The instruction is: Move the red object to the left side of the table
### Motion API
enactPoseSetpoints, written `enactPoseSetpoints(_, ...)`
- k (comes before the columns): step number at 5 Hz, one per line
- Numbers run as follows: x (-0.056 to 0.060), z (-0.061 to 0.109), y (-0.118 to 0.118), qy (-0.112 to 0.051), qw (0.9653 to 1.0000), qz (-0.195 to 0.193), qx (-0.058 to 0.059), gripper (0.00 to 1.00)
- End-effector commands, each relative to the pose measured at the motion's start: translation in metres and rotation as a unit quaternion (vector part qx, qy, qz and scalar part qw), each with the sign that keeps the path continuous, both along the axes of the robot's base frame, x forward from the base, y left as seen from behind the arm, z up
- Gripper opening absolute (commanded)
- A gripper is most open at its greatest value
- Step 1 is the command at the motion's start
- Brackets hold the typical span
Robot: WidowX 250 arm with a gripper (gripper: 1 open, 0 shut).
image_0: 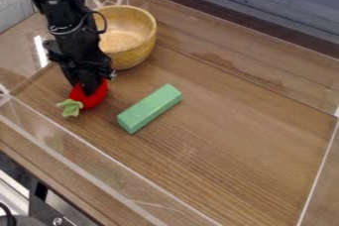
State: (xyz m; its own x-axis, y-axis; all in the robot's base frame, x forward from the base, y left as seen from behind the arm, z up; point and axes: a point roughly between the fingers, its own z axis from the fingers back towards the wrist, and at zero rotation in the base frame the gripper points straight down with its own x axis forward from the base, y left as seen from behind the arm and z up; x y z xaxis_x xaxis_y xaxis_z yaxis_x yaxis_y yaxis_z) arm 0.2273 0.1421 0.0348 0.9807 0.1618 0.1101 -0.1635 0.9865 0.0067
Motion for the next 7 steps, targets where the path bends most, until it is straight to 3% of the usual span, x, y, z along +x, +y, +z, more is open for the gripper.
enactPoseSetpoints(1,0.000,0.003,0.000,0.003,1.0000,0.000,0.003,0.00)
enactPoseSetpoints(4,-0.001,0.007,-0.004,0.017,0.9998,0.010,-0.006,0.00)
enactPoseSetpoints(7,0.008,-0.008,0.001,0.027,0.9995,0.014,-0.004,0.00)
